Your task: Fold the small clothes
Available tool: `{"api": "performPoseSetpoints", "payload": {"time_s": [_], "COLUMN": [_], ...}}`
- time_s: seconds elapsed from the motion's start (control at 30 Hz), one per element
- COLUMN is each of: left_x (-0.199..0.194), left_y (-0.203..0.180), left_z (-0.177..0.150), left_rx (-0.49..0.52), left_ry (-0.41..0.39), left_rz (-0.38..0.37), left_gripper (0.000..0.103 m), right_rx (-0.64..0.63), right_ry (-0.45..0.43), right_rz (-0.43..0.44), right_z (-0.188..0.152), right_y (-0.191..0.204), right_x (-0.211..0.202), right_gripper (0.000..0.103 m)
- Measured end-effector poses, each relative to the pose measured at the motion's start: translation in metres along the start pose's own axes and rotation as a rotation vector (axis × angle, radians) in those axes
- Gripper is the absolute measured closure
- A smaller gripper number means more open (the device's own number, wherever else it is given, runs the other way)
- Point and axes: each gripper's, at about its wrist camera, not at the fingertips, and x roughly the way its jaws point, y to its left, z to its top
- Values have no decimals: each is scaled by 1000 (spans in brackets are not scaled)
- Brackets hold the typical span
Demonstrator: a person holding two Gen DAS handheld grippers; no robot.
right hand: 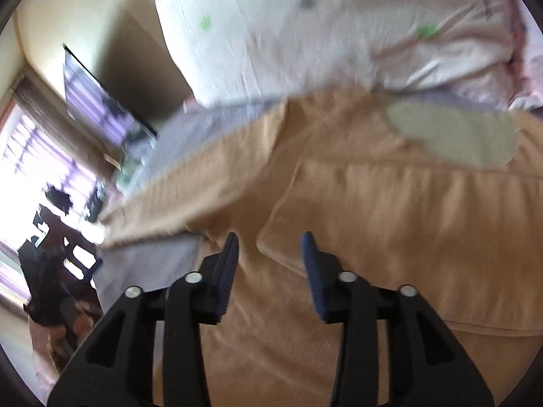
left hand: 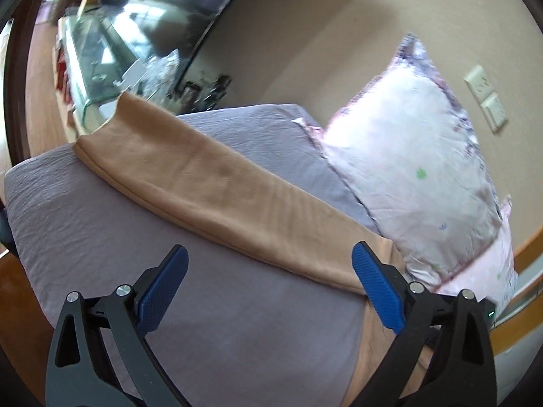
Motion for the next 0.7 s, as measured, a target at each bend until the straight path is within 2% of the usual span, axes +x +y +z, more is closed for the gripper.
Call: {"api": "performPoseSetpoints", "payload": {"time_s": [0.07, 0.13, 0.23, 0.33, 0.37, 0.43, 0.47, 0.5, 0.57, 0.63, 0.7], "left_x": [6, 13, 14, 16, 18, 20, 21, 22, 24, 25, 23], "left_y": [9, 24, 36, 45, 45, 47, 48, 50, 59, 62, 44], "left_z": [5, 9, 17, 27, 30, 34, 35, 36, 37, 38, 42], "left_rx": [-47, -118, -186, -258, -266, -274, -280, -290, -313, -331, -266], "left_ry": [28, 62, 58, 69, 69, 64, 63, 67, 76, 78, 45], "left_rz": [12, 36, 45, 46, 59, 89, 104, 127, 153, 146, 158], "left_gripper": [12, 15, 21, 25, 29, 39, 52, 71, 95, 97, 97], "right_rx": [6, 31, 40, 34, 34, 38, 43, 46, 46, 47, 55], "right_ry": [-37, -38, -65, -105, -118, -146, -166, -179, -213, -256, -315], "right_rz": [23, 78, 115, 159, 167, 189, 204, 211, 214, 190, 156], "right_z": [-6, -12, -19, -33, -34, -41, -47, -49, -56, -61, -66], "right_y": [0, -2, -2, -11, -7, -9, -14, -16, -24, -33, -47], "right_x": [-7, -16, -39, -69, -77, -92, -103, -109, -125, -140, -160], "right_gripper": [58, 52, 43, 39, 38, 31, 30, 29, 29, 27, 25]}}
